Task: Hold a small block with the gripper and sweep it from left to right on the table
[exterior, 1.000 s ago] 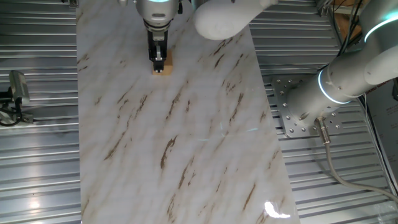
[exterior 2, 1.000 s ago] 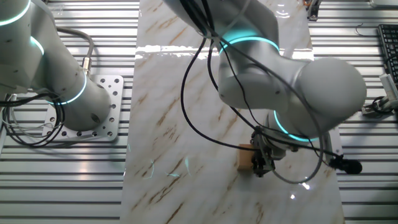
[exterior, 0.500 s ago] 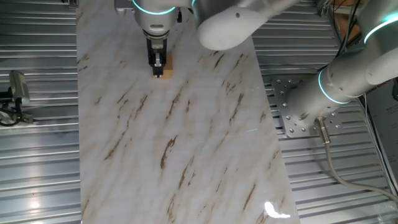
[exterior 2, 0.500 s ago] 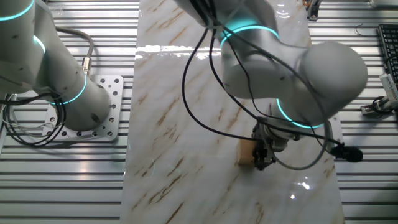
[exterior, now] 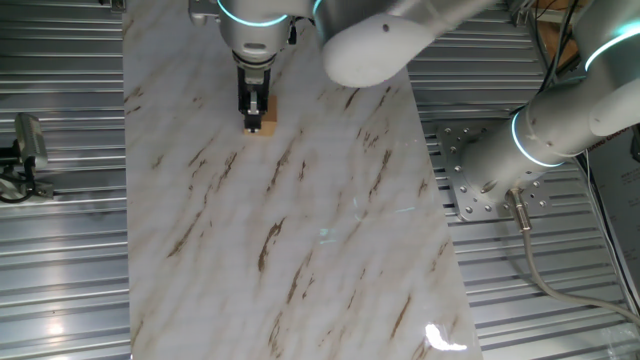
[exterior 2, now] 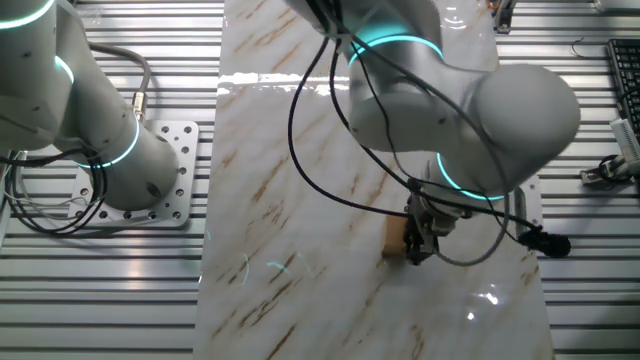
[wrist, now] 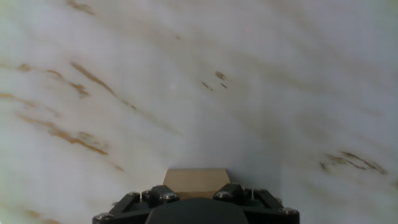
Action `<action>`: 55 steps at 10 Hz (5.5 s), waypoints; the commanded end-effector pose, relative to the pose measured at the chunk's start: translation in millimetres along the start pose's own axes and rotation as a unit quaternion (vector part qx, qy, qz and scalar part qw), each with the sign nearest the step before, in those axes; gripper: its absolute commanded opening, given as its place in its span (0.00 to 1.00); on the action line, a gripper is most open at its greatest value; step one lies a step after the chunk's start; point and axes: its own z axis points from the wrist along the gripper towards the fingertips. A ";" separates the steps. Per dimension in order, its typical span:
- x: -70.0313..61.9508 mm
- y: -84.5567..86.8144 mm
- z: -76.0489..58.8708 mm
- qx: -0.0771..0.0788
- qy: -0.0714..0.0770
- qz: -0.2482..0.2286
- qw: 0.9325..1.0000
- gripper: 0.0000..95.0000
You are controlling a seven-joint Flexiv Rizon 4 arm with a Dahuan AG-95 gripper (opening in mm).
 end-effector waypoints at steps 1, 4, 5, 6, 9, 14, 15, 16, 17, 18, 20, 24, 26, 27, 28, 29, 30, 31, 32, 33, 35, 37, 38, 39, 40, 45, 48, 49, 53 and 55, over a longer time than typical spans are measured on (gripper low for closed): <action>-0.2 10.8 16.0 -0.004 -0.010 0.013 1.000 0.00; -0.1 25.3 15.4 -0.034 -0.013 0.037 0.999 0.00; 0.1 29.0 15.8 -0.010 -0.013 0.034 0.999 0.00; 0.3 30.6 16.1 0.003 -0.016 0.030 0.999 0.00; 0.8 34.9 14.3 -0.004 -0.016 0.036 0.999 0.00; 1.7 44.7 14.0 -0.049 -0.019 0.058 0.997 0.00; 2.3 49.0 14.6 -0.026 -0.023 0.054 0.998 0.00; 2.5 50.4 14.9 -0.022 -0.025 0.055 0.998 0.00; 3.1 53.6 15.5 -0.013 -0.026 0.052 0.998 0.00; 3.3 54.7 15.6 -0.013 -0.026 0.053 0.998 0.00; 5.2 63.2 16.5 0.009 -0.028 0.052 0.998 0.00; 6.8 68.6 16.2 -0.042 -0.023 0.067 0.997 0.00; 7.5 71.3 16.3 -0.054 -0.033 0.071 0.995 0.00; 7.8 72.1 16.4 -0.044 -0.033 0.069 0.996 0.00; 8.3 73.9 16.7 -0.043 -0.034 0.071 0.996 0.00; 8.8 75.4 17.0 -0.055 -0.031 0.071 0.995 0.00; 9.8 77.9 17.4 -0.038 -0.030 0.071 0.996 0.00; 10.3 79.1 17.6 -0.013 -0.032 0.064 0.997 0.00; 10.7 80.3 17.8 -0.029 -0.033 0.070 0.997 0.00; 11.4 81.9 18.2 -0.053 -0.030 0.071 0.996 0.00; 13.6 87.2 19.2 -0.024 -0.021 0.070 0.997 0.00; 13.9 88.4 19.5 -0.040 -0.033 0.071 0.996 0.00; 14.2 89.1 19.6 -0.050 -0.024 0.071 0.996 0.00; 14.7 90.5 19.7 -0.035 -0.007 0.070 0.997 0.00; 15.0 90.9 20.2 -0.032 -0.015 0.070 0.997 0.00; 16.6 93.2 29.7 -0.076 -0.020 0.070 0.994 0.00; 16.5 93.5 32.1 -0.080 -0.026 0.070 0.994 0.00; 16.4 93.2 31.0 -0.065 0.050 0.042 0.996 0.00; 16.2 92.0 27.5 -0.107 0.049 0.023 0.993 0.00; 16.3 92.0 27.9 -0.115 0.060 0.023 0.991 0.00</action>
